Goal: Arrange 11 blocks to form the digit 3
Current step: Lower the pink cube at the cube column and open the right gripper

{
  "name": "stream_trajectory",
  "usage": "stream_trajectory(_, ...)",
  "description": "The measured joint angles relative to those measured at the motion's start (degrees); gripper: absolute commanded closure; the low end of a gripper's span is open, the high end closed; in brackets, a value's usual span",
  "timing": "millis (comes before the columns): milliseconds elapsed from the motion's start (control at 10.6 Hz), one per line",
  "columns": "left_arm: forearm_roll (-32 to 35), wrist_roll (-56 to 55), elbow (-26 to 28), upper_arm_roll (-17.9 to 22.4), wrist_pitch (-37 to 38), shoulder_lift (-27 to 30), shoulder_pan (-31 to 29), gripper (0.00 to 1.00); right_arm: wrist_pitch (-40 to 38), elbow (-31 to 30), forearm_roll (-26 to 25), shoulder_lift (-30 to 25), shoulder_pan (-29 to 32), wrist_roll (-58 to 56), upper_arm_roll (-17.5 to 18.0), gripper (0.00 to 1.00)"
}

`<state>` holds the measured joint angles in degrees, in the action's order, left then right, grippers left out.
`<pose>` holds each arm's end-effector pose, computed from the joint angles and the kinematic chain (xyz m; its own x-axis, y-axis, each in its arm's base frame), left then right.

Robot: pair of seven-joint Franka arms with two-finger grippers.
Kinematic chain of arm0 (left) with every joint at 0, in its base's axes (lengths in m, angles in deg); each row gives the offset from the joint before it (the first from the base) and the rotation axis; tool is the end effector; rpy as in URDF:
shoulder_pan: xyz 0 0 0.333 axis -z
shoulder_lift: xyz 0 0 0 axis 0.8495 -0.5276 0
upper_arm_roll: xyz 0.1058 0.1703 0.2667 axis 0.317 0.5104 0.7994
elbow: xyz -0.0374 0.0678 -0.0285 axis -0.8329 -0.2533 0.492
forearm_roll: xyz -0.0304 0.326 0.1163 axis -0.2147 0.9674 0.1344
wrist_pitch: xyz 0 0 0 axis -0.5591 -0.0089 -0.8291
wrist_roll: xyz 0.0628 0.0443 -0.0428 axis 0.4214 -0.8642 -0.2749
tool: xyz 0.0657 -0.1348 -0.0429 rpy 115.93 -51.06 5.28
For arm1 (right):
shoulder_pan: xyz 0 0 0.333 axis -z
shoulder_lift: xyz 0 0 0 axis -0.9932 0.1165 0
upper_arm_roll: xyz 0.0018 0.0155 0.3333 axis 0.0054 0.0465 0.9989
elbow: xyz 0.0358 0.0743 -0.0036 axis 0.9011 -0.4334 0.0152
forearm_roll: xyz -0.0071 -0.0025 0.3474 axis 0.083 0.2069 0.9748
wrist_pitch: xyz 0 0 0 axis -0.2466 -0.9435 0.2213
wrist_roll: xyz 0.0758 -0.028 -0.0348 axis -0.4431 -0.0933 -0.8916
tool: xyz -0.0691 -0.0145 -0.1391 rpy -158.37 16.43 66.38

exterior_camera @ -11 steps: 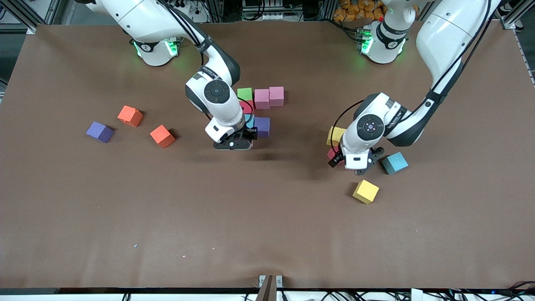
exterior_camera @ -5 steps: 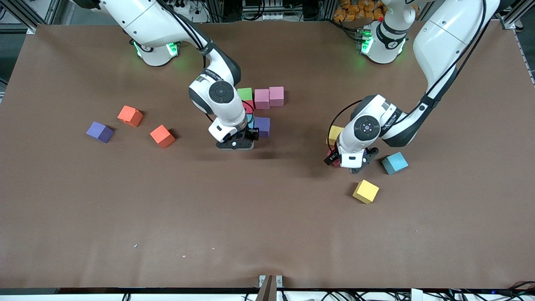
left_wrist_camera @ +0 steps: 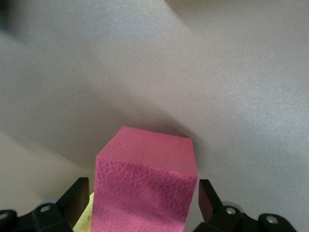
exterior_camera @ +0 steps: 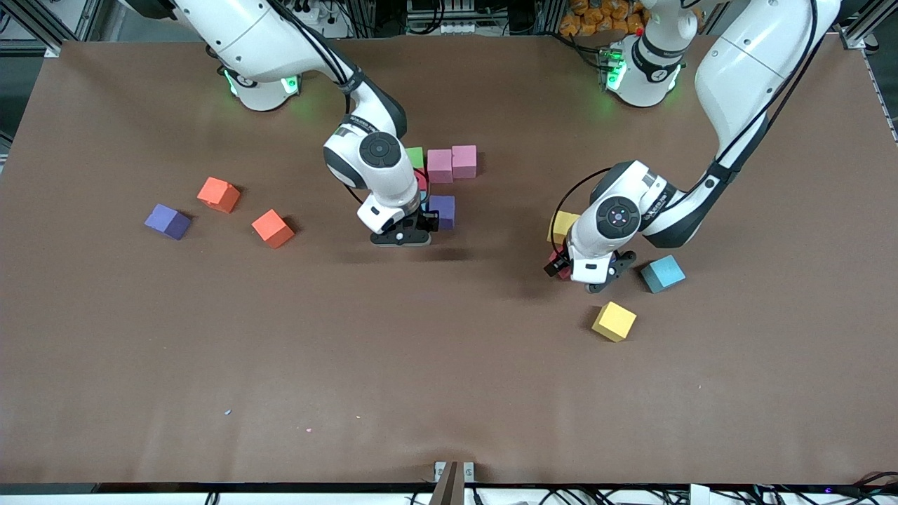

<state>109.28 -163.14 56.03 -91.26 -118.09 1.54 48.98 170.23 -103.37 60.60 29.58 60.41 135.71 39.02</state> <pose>0.5158 -0.2372 0.1940 0.7742 0.6216 -0.1187 0.6166 -0.7832 -0.0795 0.4480 0.4040 0.2034 0.9985 -0.0052 0.0553 -0.0015 -0.9979 -0.0655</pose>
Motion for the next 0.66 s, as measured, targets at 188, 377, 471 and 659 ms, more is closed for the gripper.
stream_trajectory(188, 0.0, 0.62, -0.01, 0.0, -0.05, -0.02, 0.01, 0.0, 0.3, -0.13, -0.15, -0.02, 0.0, 0.0, -0.23, 1.0)
stream_trajectory(377, 0.28, 0.88, -0.06, 0.0, -0.13, -0.02, 0.02, 0.0, 0.31, -0.15, -0.27, -0.02, -0.01, 0.0, -0.24, 0.77)
stream_trajectory(471, 0.43, 0.89, -0.06, 0.0, -0.13, -0.04, 0.02, 0.0, 0.31, -0.15, -0.33, -0.02, -0.02, 0.0, -0.24, 0.36)
stream_trajectory(659, 1.14, 0.95, -0.07, 0.0, -0.14, -0.38, 0.06, 0.2, 0.3, -0.16, -0.41, -0.02, -0.03, 0.03, -0.32, 0.0)
